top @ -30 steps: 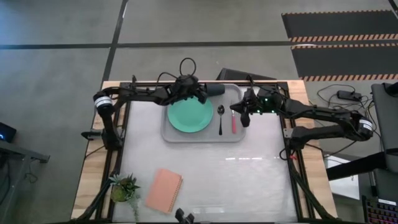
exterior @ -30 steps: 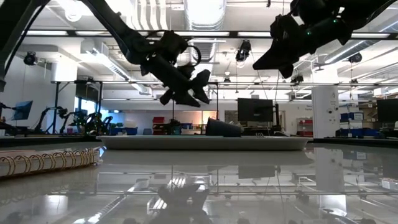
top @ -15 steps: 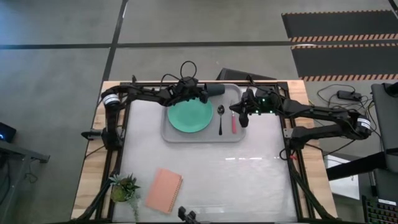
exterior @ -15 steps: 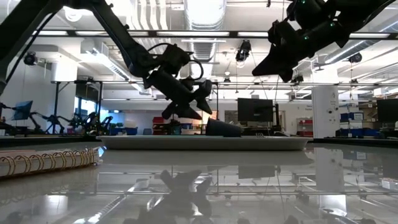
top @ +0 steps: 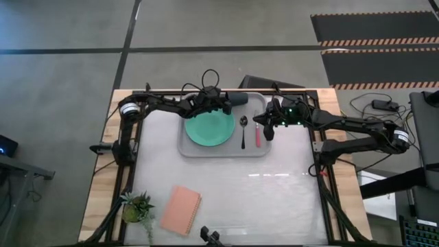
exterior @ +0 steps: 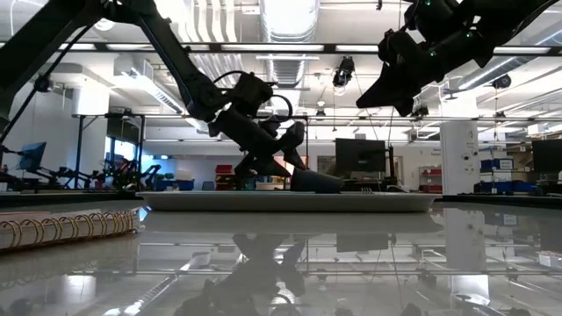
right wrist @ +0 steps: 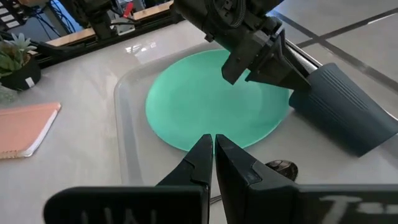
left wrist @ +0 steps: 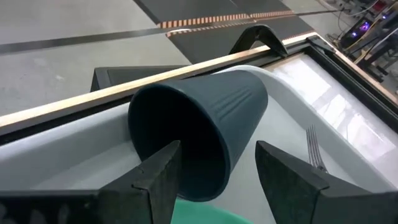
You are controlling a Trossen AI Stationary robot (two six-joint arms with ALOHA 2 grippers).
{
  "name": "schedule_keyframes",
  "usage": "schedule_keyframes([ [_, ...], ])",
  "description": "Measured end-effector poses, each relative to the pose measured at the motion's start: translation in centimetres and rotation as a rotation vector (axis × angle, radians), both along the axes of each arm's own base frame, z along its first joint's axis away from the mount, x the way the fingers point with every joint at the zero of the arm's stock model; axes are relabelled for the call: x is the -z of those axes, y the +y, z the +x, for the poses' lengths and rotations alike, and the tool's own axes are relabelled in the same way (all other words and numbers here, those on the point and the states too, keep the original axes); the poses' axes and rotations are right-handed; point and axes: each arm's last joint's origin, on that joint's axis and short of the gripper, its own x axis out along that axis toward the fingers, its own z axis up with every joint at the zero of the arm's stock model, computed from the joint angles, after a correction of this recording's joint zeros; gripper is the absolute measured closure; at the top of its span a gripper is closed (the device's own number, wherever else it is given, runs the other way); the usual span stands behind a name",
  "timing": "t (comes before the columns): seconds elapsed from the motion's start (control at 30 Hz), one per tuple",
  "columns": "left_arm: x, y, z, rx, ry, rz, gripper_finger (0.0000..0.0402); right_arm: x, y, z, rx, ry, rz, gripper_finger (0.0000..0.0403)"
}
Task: Pick and place plate/cup/fork/spoon on tray
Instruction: Put the black cup to the right of the green plate on the gray food tray
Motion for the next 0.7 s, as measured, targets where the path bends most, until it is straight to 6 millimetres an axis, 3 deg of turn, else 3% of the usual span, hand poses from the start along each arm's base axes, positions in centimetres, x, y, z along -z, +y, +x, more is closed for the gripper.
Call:
schedule_keyframes([
  [0.2, 0.7, 0.3, 0.5, 0.003, 0.013, 0.004, 0.0233, 0.0, 0.0, 0.0, -0.001, 0.001, 0.0, 0.0394],
  [0.43, 0.7, 0.3, 0.5, 0.007, 0.042, 0.03, 0.0329, 0.1, 0.1, 0.0, -0.001, 0.008, 0.004, 0.0394],
  [0.57, -0.2, 0.3, 0.5, 0.029, 0.052, 0.077, 0.0388, 0.1, 0.1, 0.0, -0.001, 0.008, 0.006, 0.0394],
  [0.7, -1.1, 0.1, 0.5, 0.06, 0.055, 0.107, 0.0394, 0.1, 0.1, 0.0, -0.001, 0.009, 0.006, 0.0394],
])
